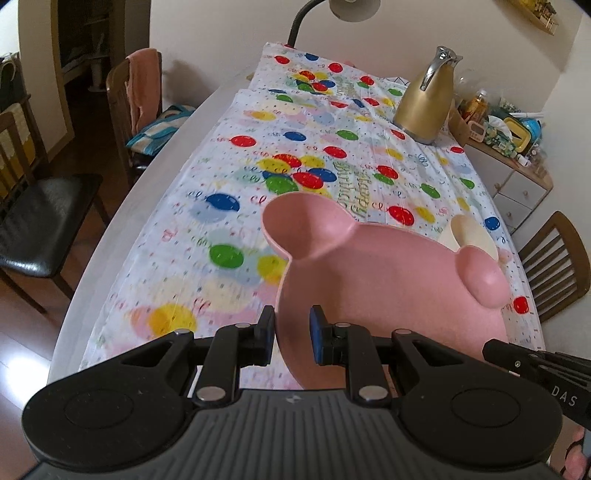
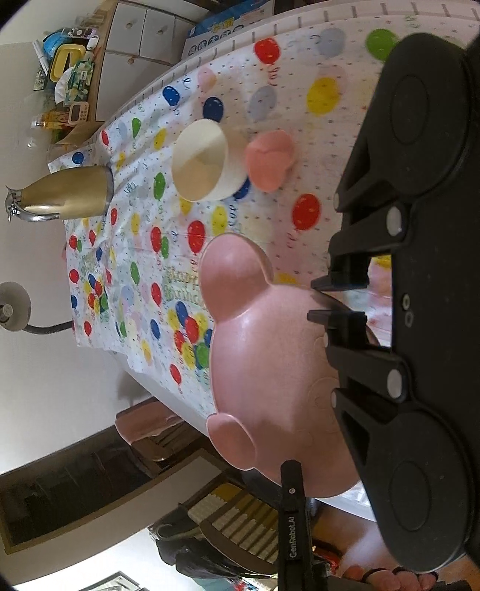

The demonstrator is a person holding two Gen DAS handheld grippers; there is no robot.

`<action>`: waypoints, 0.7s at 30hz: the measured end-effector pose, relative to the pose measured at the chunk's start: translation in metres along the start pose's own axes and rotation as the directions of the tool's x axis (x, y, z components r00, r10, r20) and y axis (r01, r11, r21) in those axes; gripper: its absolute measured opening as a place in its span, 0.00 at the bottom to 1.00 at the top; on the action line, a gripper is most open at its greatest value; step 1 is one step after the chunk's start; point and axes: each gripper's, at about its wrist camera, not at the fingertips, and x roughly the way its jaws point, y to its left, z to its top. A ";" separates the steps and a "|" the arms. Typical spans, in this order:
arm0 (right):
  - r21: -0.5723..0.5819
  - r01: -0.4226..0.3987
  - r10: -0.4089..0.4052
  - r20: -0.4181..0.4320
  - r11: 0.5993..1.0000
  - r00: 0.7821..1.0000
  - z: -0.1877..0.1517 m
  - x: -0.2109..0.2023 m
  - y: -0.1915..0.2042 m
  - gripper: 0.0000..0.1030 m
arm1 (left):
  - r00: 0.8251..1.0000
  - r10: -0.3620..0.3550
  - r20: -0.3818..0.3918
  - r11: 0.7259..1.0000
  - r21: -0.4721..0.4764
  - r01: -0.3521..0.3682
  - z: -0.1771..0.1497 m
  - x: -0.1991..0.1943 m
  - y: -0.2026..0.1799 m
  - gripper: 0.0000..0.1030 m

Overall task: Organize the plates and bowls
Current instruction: 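Lift the pink bear-shaped plate with the left gripper and carry it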

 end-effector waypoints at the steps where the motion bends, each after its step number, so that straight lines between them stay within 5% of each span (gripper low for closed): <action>1: -0.001 -0.002 0.002 -0.001 1.000 1.000 -0.004 -0.003 0.002 0.09 | 1.000 -0.001 0.000 1.000 -0.002 0.001 -0.004 -0.004 0.002 0.18; 21: -0.057 -0.014 0.010 -0.063 0.998 0.998 -0.083 -0.019 0.031 0.08 | 0.995 -0.007 -0.099 1.000 -0.031 0.004 -0.098 -0.028 0.041 0.18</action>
